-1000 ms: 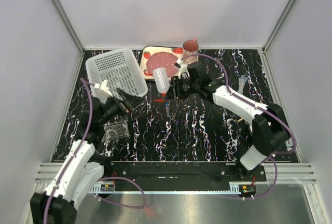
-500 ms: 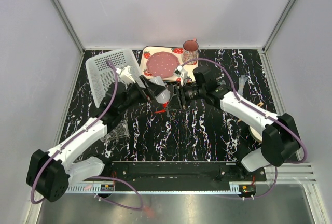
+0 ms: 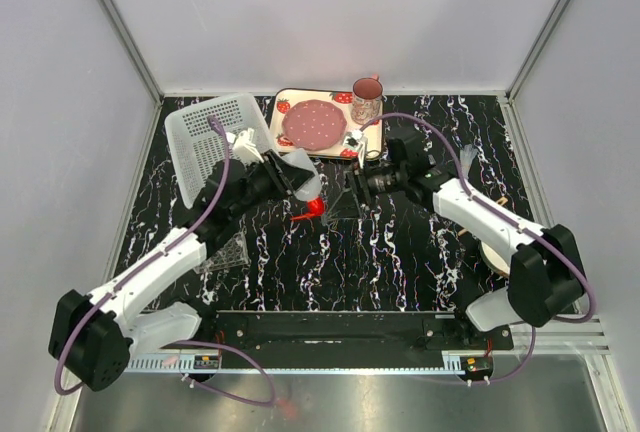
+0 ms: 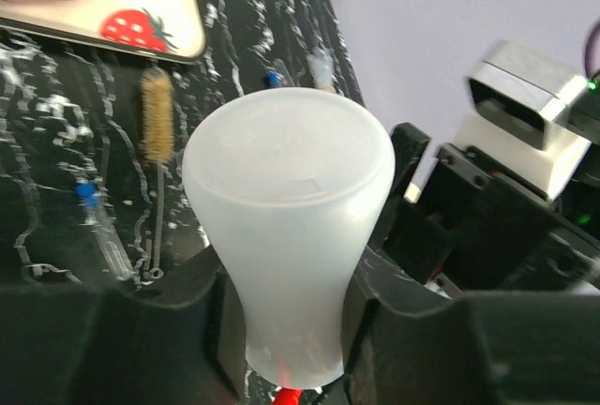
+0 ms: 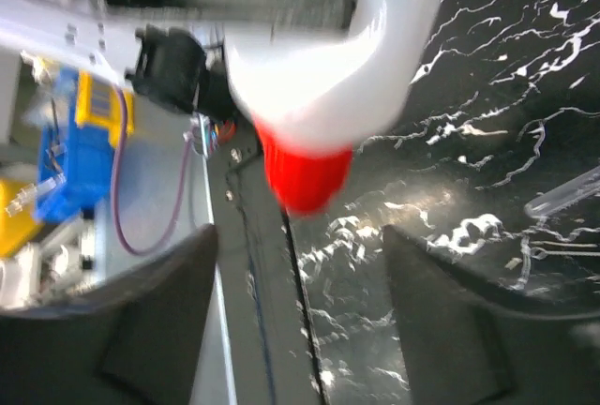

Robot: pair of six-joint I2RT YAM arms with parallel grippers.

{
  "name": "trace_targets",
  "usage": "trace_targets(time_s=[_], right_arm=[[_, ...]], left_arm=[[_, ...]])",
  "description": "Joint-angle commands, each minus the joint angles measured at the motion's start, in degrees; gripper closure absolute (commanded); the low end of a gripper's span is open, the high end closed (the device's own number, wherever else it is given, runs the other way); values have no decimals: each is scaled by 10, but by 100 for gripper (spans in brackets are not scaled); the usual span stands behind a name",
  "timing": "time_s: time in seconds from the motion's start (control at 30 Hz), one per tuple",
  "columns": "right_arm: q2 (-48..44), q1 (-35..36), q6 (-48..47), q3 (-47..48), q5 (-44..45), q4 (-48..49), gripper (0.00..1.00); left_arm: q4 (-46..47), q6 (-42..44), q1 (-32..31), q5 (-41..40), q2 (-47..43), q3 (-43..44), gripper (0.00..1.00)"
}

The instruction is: Organize the chemistry lab equipment

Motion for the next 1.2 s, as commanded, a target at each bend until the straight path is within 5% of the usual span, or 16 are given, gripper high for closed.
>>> trace_targets(time_s=[0.0,0.1,0.37,0.73,0.93,1.17], right_arm=[[-48,-51,-117,-5,-114,-24,15],[-68,-95,-183,-8,-101,-76,1],[-119,-165,-313,-56,-39,-136,0],[-121,-208,-336,-62,-62,-160,0],[-116,-214,-344,-60,-59,-167,0],[-117,-237,-345,-61,-58,-168,0]], left_arm=[[-65,56,47,-19,-39,47,74],[-146,105,115,6,-42,77,74],[-344,261,283,-1,79,243,72],[-419,318,326,-52,327,422,68],[-457,337,338,-65,386,469,49],[-455,348,339,-85,347,464,31]])
